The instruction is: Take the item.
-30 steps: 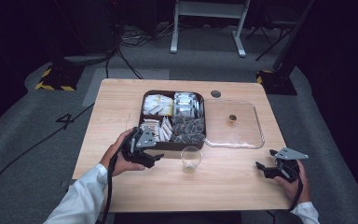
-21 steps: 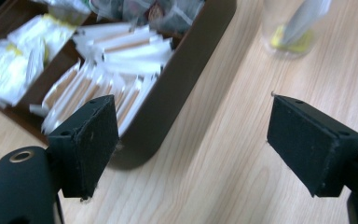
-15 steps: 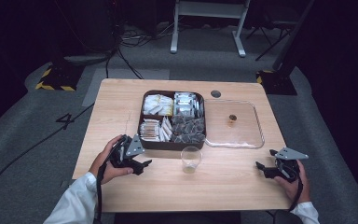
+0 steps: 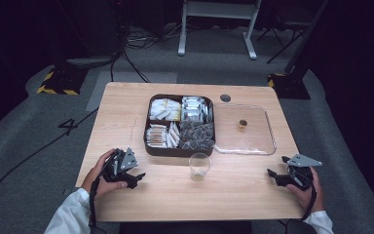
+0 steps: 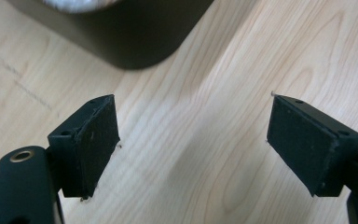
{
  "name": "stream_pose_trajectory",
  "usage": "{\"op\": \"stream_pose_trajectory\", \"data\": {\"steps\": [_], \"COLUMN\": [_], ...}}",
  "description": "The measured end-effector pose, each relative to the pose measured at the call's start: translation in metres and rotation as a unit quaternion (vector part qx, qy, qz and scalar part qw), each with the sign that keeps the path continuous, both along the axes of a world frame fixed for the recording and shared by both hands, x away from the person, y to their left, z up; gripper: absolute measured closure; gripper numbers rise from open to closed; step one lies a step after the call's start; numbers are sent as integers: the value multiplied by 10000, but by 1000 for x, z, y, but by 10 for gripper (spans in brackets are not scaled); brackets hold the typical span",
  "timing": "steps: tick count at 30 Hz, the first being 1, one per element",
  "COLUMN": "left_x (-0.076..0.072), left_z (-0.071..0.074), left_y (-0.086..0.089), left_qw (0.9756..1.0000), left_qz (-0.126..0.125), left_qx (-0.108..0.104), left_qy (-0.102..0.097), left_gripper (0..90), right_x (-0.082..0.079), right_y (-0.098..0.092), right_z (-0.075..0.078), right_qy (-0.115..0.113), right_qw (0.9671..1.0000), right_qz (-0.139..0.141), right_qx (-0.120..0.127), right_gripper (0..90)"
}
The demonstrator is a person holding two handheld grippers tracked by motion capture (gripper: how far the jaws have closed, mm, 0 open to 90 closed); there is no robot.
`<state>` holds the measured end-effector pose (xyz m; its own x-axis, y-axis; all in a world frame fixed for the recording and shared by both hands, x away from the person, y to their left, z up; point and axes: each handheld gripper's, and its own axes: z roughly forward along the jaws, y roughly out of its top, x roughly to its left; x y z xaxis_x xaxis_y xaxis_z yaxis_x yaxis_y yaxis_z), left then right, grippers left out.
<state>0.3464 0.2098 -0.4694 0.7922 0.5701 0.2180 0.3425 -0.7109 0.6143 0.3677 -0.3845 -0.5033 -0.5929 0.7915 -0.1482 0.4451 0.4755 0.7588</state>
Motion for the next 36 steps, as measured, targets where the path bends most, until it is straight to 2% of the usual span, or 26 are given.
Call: {"op": "stream_pose_trajectory", "data": {"steps": [5,9,10,13,15,16,17,24,36], "left_x": [-1,-1,-1,-2,-4,-4,-3,-6,-3], "left_z": [-14,-22,-22,-28,-32,-35,-35,-35,-35], "left_y": [17,27,27,34,41,44,47,52,54], "left_qw": [9997,9988,9988,9976,9951,9924,9903,9894,9898], "left_qz": [162,253,253,337,495,581,659,765,699], "left_qx": [-93,-299,-299,-522,-789,-986,-1052,-1061,-1061], "left_qy": [143,288,288,312,323,457,624,625,640], "left_gripper": [168,167,168,167,166,167,165,160,150], "right_x": [0,0,0,0,-1,0,-1,-1,-2], "right_y": [0,0,0,0,0,0,0,1,1], "right_z": [0,0,0,0,0,0,0,0,0], "right_qy": [-6,-6,-6,-18,-24,-20,-29,-61,-87], "right_qw": [10000,10000,10000,10000,10000,10000,10000,10000,9999], "right_qz": [-1,0,0,-4,-6,-3,0,19,-10], "right_qx": [-4,-5,-5,-8,-14,-10,-19,-37,-59], "right_gripper": [172,172,172,172,172,173,173,175,175]}}
